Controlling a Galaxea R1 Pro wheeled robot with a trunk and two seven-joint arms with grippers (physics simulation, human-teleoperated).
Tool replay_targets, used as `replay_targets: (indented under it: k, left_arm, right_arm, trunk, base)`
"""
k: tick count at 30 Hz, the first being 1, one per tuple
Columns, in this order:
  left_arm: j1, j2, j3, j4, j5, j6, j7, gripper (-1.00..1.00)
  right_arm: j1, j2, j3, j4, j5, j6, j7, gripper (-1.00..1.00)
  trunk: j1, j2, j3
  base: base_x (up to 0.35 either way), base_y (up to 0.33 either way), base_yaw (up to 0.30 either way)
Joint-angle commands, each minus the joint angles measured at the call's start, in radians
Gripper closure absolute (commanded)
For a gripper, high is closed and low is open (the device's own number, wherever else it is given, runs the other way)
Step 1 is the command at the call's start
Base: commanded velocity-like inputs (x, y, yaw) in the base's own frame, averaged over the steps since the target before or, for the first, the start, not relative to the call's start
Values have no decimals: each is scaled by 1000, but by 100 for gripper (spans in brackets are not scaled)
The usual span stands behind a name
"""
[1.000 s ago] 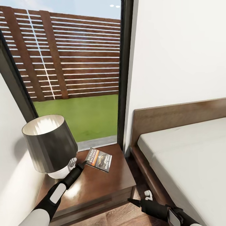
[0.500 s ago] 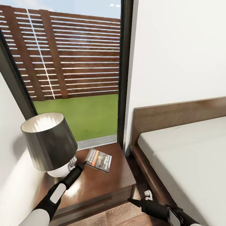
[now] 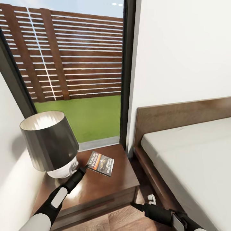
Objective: In the bedroom, move the book from the bed onto either nightstand, and place the two sandals side by side next to the bed.
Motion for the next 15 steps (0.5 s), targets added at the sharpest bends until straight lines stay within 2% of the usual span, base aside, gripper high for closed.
replay_targets:
  k: [1,15]
  left_arm:
    - [-1,0,3,0,10,11,-4,100]
    - [-1,0,3,0,10,11,-4,100]
  right_arm:
    - [0,-1,8,-1,-10,9,1,-100]
    - [0,-1,8,-1,-10,9,1,-100]
  trunk:
    - [4,-8,-4]
    - [57,-106,-48]
  base:
    - [0,0,0]
    - [0,0,0]
